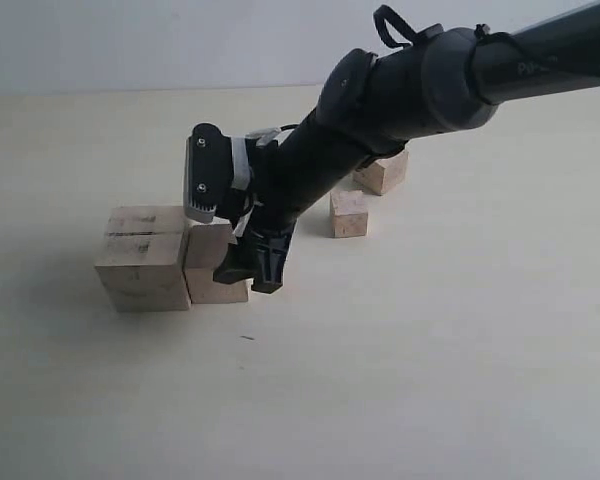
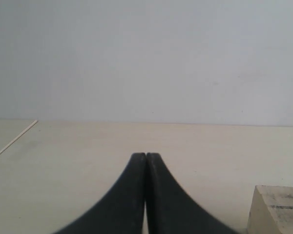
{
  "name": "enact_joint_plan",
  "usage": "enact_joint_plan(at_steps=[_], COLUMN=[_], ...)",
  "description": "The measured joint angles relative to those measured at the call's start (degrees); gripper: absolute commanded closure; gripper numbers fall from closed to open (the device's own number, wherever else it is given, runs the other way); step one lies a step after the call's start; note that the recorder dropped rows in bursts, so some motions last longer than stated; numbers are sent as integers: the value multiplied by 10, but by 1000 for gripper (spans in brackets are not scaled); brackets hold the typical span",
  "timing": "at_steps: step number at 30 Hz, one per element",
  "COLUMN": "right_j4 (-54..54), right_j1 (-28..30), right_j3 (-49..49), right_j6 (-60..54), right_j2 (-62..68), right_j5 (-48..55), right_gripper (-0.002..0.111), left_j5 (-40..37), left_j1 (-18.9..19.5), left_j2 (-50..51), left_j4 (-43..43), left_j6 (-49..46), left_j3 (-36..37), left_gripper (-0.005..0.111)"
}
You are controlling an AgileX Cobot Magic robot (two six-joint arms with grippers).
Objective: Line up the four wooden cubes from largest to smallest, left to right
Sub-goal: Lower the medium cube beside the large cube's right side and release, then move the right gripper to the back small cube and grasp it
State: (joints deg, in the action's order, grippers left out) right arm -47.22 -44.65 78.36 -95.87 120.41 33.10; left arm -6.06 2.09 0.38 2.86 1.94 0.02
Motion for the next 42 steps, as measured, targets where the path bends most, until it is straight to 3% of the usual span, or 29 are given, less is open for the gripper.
enact_joint_plan(at_steps=[7,12,17,24,32,42], right_j4=[17,176,350,418,420,430], right_j1=[0,18,90,177,181,181], right_j3=[5,8,8,8,8,8], right_j6=[82,282,537,803,848,846], right_j2=[-136,-254,-284,-207,-81,-14], right_j5=[-25,-31,-31,-36,-75,-138], right_gripper=[34,34,34,33,21,22], left_j5=[0,0,0,0,0,0], left_j1=[0,0,0,0,0,0], left_j2=[0,0,0,0,0,0], left_j4=[0,0,0,0,0,0], left_j6=[0,0,0,0,0,0], left_j3=[0,0,0,0,0,0], left_gripper=[104,104,104,104,104,104])
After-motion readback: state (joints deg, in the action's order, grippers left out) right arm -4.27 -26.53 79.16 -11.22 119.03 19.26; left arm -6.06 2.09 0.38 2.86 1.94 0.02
